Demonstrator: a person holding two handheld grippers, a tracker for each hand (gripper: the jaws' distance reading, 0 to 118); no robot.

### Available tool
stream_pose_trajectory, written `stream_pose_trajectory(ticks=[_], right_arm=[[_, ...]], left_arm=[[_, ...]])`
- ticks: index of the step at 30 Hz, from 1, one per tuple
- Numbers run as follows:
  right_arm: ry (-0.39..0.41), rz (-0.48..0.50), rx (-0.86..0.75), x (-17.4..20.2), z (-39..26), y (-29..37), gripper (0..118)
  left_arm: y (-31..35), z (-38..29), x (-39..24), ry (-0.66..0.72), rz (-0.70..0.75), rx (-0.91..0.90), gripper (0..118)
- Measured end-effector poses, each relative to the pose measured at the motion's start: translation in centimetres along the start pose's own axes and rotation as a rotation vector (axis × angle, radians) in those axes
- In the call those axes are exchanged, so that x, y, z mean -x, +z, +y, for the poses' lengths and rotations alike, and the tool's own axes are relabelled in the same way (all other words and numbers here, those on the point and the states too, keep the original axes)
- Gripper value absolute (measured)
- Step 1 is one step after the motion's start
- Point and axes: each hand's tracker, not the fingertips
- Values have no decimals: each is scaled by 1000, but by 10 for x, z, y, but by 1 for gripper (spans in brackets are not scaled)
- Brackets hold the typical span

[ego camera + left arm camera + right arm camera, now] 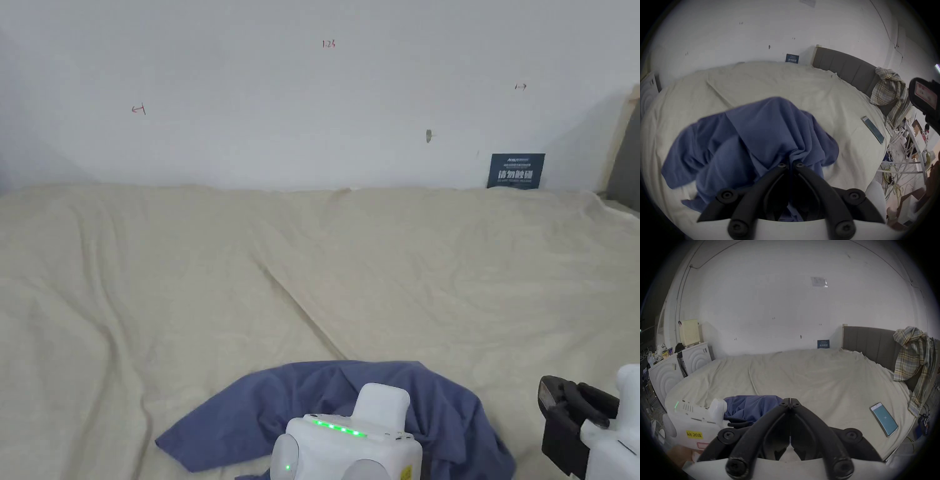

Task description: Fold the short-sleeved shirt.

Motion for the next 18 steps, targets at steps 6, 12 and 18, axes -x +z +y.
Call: stream_pose_trajectory(ticks=[6, 12, 18], right_arm=[[-6, 24, 18, 6, -3, -7, 0], [10, 49, 21, 17, -2, -3, 0], [42, 89, 13, 36, -1, 3, 0]], left_arm=[[12, 18, 15, 24, -16, 9, 8], [56, 21, 35, 81, -7, -59, 118], [127, 10, 79, 145, 77, -182, 108]])
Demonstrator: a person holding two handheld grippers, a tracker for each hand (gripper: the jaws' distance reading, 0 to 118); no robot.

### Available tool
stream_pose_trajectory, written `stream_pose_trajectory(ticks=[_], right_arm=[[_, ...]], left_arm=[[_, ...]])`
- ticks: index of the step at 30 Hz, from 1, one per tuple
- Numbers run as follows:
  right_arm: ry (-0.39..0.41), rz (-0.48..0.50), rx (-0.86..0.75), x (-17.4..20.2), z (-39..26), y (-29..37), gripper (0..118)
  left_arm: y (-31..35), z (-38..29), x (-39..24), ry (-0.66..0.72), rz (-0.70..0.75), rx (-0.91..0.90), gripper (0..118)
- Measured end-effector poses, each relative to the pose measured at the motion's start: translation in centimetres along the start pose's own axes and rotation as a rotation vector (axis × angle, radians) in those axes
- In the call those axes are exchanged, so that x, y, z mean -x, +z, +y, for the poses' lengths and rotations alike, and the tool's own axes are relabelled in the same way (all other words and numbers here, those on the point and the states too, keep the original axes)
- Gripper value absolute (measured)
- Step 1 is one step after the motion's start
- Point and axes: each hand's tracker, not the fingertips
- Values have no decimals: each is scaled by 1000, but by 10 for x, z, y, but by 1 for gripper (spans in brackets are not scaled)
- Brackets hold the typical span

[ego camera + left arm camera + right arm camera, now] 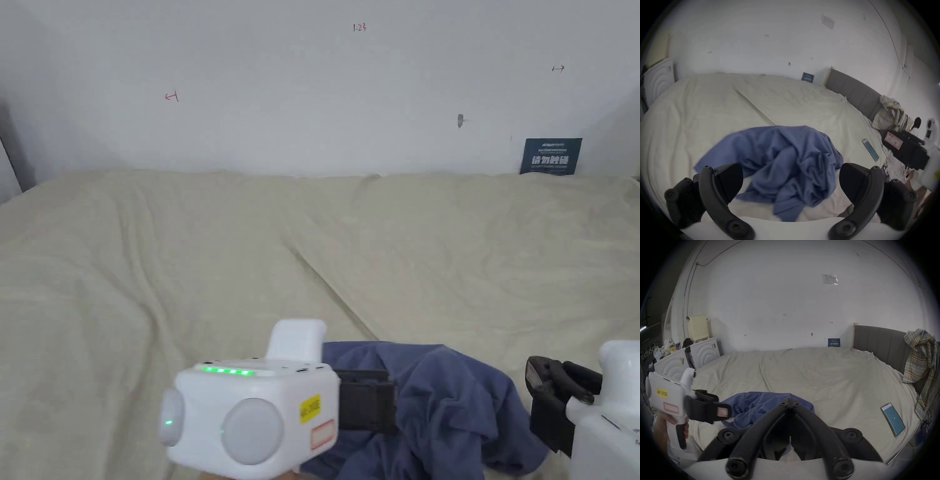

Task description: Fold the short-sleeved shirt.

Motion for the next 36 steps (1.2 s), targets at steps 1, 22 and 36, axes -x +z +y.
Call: stream_pose_trajectory(ticks=[1, 22, 36], right_arm=[[-2, 11, -2, 3, 0, 0, 0], [69, 73, 50, 38, -8, -12, 0], [68, 53, 115, 29, -15, -34, 0]], left_arm=[[12, -3, 9, 10, 19, -27, 92], [-6, -74, 41, -50, 202, 85, 94], [-62, -85, 35, -176, 244, 169, 79]])
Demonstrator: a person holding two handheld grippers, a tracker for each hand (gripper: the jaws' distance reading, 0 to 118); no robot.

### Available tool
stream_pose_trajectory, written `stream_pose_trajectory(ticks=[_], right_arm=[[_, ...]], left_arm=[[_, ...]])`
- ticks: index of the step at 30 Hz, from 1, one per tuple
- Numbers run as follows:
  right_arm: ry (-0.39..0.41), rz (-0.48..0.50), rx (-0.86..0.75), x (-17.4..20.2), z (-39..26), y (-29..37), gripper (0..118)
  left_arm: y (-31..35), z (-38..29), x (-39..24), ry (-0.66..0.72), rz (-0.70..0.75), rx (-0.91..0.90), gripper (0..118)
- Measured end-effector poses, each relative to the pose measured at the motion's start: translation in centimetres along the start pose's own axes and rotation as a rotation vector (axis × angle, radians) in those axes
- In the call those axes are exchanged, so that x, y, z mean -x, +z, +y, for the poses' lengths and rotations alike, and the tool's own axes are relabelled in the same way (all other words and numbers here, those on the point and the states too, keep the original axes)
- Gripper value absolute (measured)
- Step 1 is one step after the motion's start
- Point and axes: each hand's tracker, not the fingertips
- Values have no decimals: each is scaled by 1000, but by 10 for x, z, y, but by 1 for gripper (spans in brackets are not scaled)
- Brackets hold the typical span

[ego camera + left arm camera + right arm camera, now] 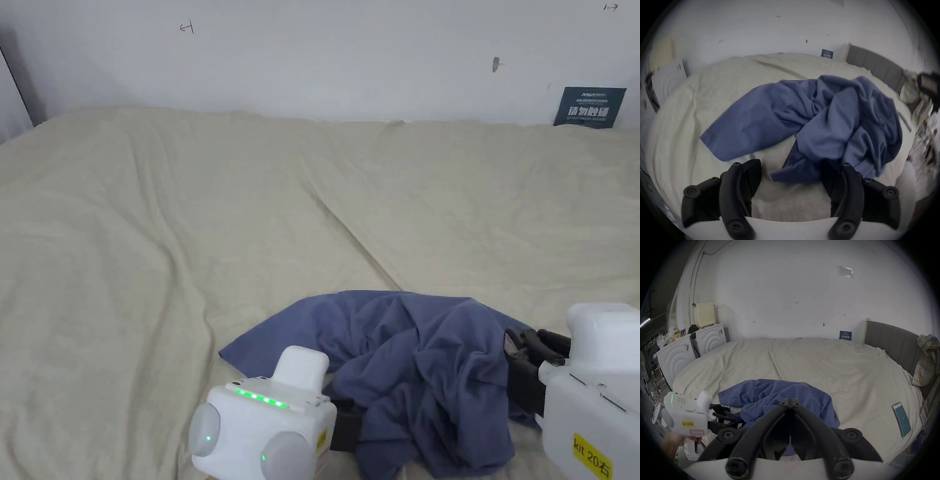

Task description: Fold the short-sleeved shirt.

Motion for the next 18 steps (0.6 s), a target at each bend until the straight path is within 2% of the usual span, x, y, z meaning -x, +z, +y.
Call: stream_pose_trajectory(ticks=[1, 2, 3, 4, 5, 12, 15, 18], right_arm=[[2, 3, 7, 0, -1, -2, 0], [4, 2, 14, 0, -1, -3, 0], [7, 1, 21, 0, -1, -4, 0], [9, 0, 26, 1, 0, -6, 0], [11, 3, 32, 2, 1, -7, 0], [82, 129, 45, 19, 29, -15, 0], [88, 175, 51, 28, 45, -27, 0], [86, 306, 61, 39, 65, -45, 0]], left_arm=[[6, 0, -3, -30, 4, -35, 72], [11, 0, -5, -7, -32, -42, 53], [12, 0, -7, 7, -36, -48, 17], [14, 1, -9, 22, 20, -60, 7], [15, 3, -9, 16, -15, -43, 7], [30, 6, 0, 47, -20, -69, 7], [37, 5, 4, 54, -19, -83, 7], [38, 3, 8, 76, -27, -85, 7]])
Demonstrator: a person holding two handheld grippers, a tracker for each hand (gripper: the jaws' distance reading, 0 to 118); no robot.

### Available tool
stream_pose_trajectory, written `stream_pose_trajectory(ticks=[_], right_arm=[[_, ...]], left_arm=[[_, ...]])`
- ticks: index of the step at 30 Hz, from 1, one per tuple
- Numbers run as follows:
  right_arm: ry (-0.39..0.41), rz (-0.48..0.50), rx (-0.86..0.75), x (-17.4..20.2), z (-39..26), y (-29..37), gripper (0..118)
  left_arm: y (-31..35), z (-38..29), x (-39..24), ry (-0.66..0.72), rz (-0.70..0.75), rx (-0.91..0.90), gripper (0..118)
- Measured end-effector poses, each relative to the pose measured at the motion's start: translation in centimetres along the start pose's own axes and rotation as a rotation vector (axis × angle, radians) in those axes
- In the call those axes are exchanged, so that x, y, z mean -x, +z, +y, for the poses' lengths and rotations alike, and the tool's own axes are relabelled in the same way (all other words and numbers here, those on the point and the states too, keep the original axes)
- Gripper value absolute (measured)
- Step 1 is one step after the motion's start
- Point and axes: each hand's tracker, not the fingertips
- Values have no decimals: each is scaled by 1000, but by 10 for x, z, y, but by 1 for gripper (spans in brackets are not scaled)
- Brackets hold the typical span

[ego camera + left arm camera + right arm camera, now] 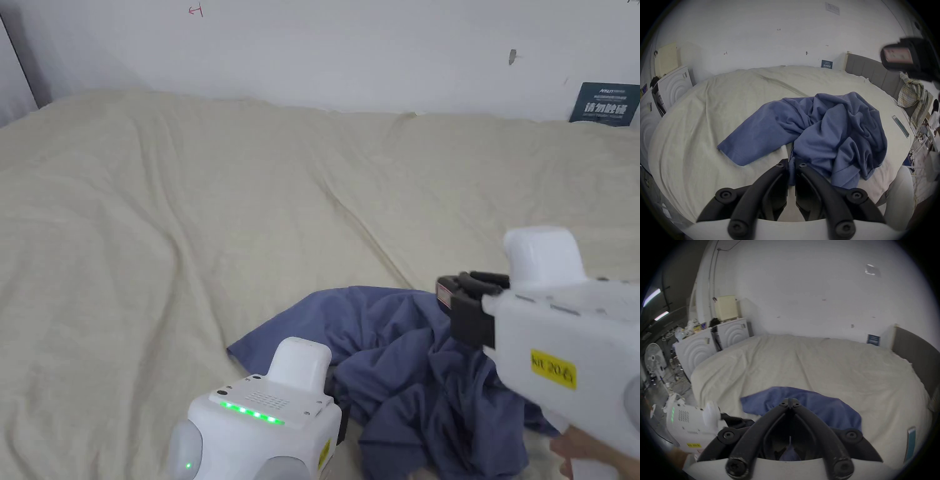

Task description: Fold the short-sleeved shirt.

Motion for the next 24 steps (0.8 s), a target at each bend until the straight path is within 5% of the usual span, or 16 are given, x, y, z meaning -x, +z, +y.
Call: stream_pose_trajectory(ticks=[2, 5, 6, 18, 19, 21, 22, 23, 24], right_arm=[[12, 81, 50, 3, 18, -21, 5], [37, 154, 147, 5, 39, -63, 82], [18, 188, 178, 7, 44, -78, 98], [83, 54, 642, 6, 27, -256, 96], [62, 41, 677, 6, 21, -265, 90], [68, 34, 684, 4, 12, -267, 51], [139, -45, 624, 4, 14, -262, 37], [105, 7, 607, -2, 20, -260, 12], [70, 18, 602, -9, 25, -259, 6]], left_arm=[[-2, 0, 3, 13, -10, 0, 7], [-5, 0, 3, 17, -15, 5, 7], [-5, 0, 4, 16, -14, 7, 7], [-4, 1, 6, 13, -24, 13, 7], [-4, 0, 7, 16, -28, 11, 7], [-4, 1, 8, 22, -32, 13, 7], [-5, 1, 9, 20, -28, 11, 7], [-5, 2, 10, 21, -30, 19, 7], [-5, 2, 10, 22, -34, 22, 7]])
